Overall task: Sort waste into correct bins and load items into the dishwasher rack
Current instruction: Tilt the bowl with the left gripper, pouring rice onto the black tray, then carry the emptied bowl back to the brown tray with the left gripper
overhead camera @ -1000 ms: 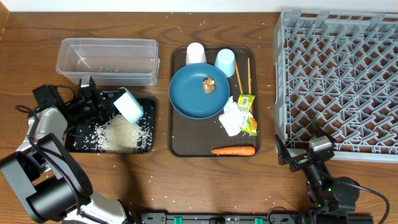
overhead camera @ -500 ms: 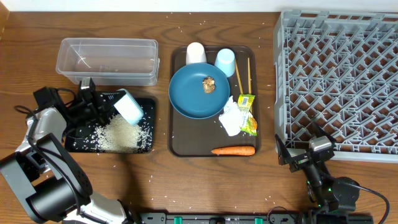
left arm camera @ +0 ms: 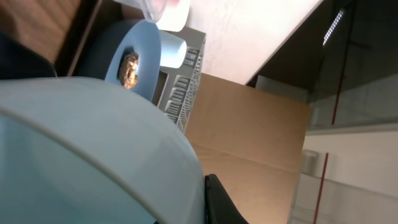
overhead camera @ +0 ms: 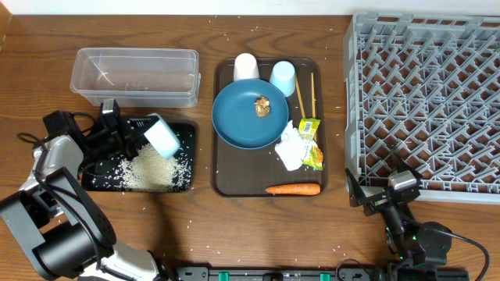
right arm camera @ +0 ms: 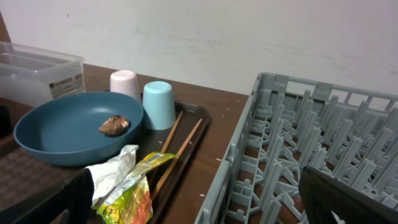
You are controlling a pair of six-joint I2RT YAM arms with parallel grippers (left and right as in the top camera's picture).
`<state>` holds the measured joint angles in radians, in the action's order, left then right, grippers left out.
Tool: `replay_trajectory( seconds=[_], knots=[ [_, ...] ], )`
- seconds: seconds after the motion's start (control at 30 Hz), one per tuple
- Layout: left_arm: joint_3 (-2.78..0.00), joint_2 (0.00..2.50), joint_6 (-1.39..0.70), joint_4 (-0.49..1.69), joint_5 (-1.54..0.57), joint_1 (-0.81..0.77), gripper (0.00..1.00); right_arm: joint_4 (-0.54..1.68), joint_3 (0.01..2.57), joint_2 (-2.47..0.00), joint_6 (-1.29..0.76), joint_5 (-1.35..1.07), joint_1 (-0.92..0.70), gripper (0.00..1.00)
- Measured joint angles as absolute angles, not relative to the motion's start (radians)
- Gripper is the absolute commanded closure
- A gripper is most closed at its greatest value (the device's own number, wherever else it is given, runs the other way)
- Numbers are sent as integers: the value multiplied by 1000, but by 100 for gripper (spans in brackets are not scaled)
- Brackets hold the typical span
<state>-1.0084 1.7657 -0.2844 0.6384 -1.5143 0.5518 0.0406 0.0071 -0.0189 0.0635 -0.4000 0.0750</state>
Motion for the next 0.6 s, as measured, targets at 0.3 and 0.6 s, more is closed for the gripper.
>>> replay_trajectory(
  seconds=[0.3,0.6],
  knots=[
    [-1009,1766,-187,724,-1443,555,94,41,7,-19,64,-400,75,1],
    [-1009,1766,-122,789,-1525,555,94,41,7,-19,64,-400,75,1]
  ],
)
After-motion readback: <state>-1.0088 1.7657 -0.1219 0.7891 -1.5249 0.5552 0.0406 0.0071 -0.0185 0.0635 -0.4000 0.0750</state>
